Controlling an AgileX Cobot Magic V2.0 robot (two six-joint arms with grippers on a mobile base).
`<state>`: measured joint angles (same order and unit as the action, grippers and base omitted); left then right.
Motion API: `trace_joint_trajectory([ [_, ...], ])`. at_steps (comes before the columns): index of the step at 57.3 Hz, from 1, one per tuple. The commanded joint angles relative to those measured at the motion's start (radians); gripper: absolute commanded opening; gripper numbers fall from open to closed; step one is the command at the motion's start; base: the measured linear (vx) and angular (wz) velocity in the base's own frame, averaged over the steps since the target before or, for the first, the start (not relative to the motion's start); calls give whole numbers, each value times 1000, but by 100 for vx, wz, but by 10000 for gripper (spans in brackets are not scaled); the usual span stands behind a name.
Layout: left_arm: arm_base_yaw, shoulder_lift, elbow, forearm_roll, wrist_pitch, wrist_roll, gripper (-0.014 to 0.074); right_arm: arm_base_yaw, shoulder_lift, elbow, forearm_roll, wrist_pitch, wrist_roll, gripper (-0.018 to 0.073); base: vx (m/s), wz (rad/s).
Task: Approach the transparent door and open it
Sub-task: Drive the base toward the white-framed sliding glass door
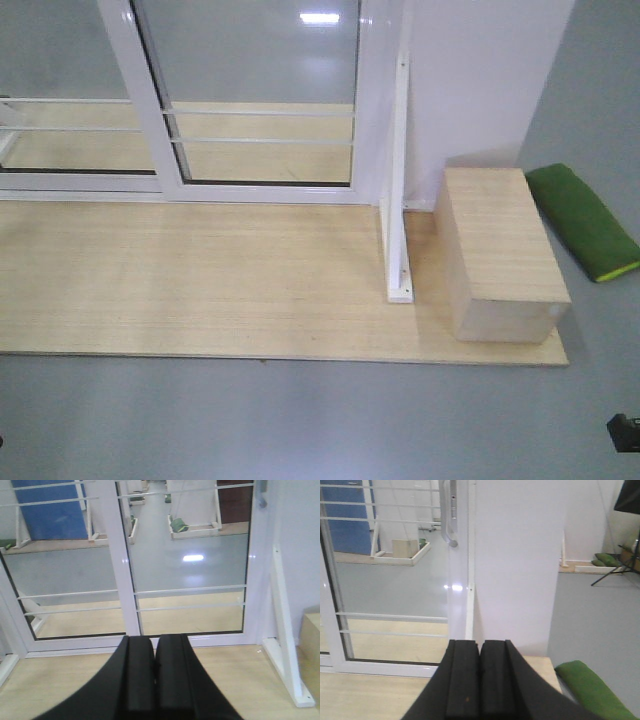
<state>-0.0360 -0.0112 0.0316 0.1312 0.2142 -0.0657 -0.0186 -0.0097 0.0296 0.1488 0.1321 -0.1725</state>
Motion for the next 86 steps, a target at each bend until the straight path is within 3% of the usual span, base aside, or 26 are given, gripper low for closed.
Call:
trace_joint_trajectory([
  [1, -6, -13, 15, -6, -81, -3, 3, -4, -12, 5, 0, -84, 0, 11, 41, 49],
  [55, -6, -13, 15, -6, -81, -3, 3, -4, -12, 5, 0, -84, 0, 11, 34, 53],
  [86, -6, -13, 15, -6, -81, -3, 3, -4, -12, 5, 0, -84, 0, 11, 27, -37],
])
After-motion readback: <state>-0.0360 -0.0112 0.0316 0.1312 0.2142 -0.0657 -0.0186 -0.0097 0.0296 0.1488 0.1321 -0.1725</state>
